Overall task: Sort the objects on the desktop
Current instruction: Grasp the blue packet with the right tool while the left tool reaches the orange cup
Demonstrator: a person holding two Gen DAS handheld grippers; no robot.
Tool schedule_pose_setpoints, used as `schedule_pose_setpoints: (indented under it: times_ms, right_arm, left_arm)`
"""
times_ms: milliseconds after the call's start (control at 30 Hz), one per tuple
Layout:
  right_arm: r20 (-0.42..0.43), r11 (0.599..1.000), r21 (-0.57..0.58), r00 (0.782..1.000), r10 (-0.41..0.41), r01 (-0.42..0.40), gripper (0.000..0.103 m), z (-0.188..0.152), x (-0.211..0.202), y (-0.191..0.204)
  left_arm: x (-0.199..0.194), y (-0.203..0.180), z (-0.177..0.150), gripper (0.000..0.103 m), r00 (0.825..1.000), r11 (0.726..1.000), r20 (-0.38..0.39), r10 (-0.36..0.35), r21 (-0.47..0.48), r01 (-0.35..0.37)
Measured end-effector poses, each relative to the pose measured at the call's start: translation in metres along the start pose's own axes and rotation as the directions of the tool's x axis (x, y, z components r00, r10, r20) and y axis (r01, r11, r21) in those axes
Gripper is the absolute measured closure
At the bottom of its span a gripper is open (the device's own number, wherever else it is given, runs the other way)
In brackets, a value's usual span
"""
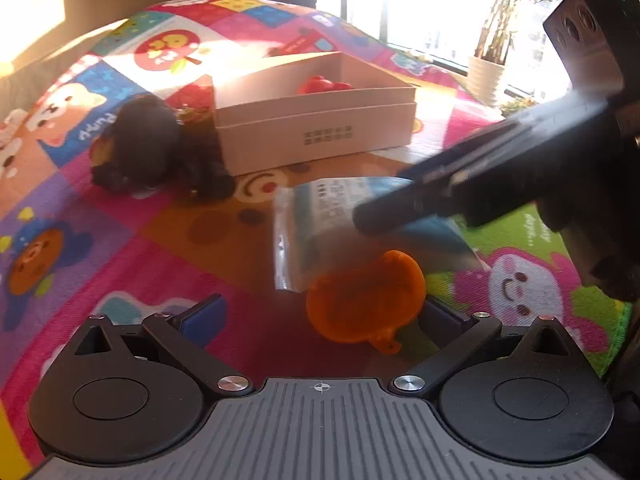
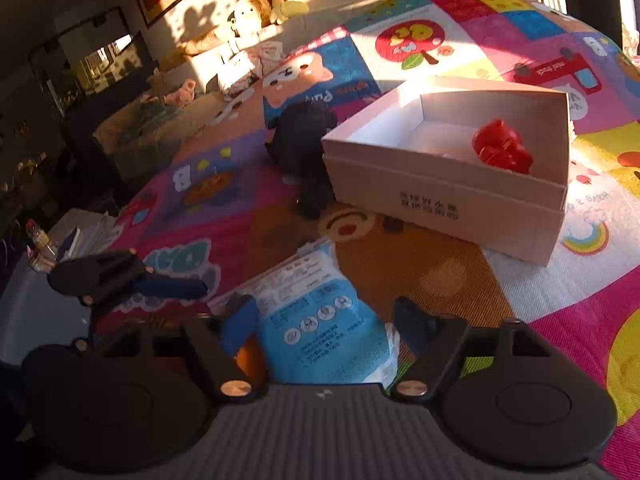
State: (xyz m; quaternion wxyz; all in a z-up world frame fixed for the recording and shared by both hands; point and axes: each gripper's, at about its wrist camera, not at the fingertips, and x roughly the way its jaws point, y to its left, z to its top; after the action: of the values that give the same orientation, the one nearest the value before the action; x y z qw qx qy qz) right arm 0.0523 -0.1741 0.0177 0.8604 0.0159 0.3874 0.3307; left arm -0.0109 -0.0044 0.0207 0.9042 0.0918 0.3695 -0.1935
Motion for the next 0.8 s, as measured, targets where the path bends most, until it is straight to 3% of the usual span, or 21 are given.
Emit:
schedule_pose_setpoints:
  times_ms: [67, 300, 500, 633, 733, 800]
  right_arm:
    - [0.014, 1.000, 0.021, 1.000, -0.004, 0.003, 0.039, -0.003, -0.005, -0.001]
    - [0.062, 0.979, 0.096, 0.981, -0.184, 0.178, 0.041, -0.023, -0.042, -0.023]
    - [0.075, 0.970, 0.114, 0.972, -0.224, 0.215, 0.038, -0.038, -0.061, -0.022]
    - [0.064, 0.972, 0.137, 0.977, -0.202, 0.192, 0.033, -0.043, -0.063, -0.022]
    - [0.047, 0.986, 0.134, 0.993, -0.104, 0.097, 0.029, -0.049, -0.062, -0.017]
    - [0.057, 0.992, 0.101, 0.995, -0.080, 0.074, 0.026, -0.050, -0.063, -0.009]
  left_arm:
    - [-0.003, 0.003, -0.002, 0.000, 0.999, 0.999, -0.001, 0.040, 0.008, -0.040]
    - [-0.002, 0.020, -0.004, 0.000, 0.992, 0.992, -0.014, 0.124, -0.037, -0.125]
    - [-0.005, 0.014, 0.001, 0.000, 0.996, 0.996, 0.005, 0.084, -0.040, -0.084]
    - [-0.011, 0.002, 0.003, 0.000, 0.999, 1.000, 0.031, 0.031, -0.004, -0.031]
    - [-0.011, -0.004, 0.005, 0.000, 0.999, 1.000, 0.037, -0.011, 0.011, 0.011]
    - [-0.008, -0.008, 0.006, 0.000, 0.999, 0.999, 0.036, -0.024, 0.022, 0.024]
